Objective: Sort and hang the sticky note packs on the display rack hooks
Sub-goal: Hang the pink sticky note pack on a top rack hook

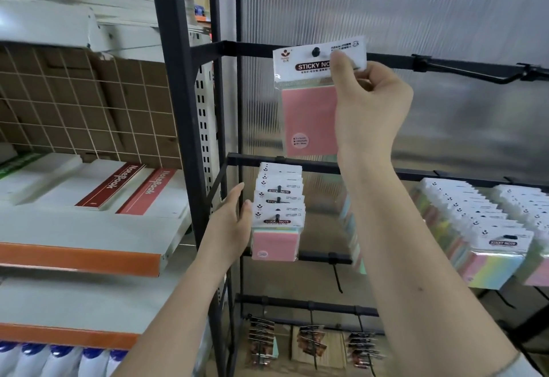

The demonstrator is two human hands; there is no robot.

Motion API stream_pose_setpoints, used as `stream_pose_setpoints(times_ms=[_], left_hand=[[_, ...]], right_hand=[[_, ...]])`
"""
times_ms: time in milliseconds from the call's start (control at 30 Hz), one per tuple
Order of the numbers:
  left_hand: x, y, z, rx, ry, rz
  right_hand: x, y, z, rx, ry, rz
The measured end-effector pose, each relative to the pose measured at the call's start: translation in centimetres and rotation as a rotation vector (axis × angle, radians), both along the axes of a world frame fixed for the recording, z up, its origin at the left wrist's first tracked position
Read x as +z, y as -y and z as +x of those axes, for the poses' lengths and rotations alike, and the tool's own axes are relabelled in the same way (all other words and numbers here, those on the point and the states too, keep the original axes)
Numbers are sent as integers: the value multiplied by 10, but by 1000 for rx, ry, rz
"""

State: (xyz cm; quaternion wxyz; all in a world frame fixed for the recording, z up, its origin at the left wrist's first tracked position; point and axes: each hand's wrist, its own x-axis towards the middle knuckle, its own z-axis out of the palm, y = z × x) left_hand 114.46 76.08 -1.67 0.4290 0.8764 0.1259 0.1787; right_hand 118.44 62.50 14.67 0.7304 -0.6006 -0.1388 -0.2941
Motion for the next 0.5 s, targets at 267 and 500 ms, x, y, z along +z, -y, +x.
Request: stream_pose_setpoints(times_ms=[267, 500], left_hand=[[0, 2, -3, 20, -4, 2], [-1, 0, -3, 9, -4, -111]], right_hand=[[-4, -9, 32, -30, -91, -86], [-4, -26, 82, -34, -214, -88]])
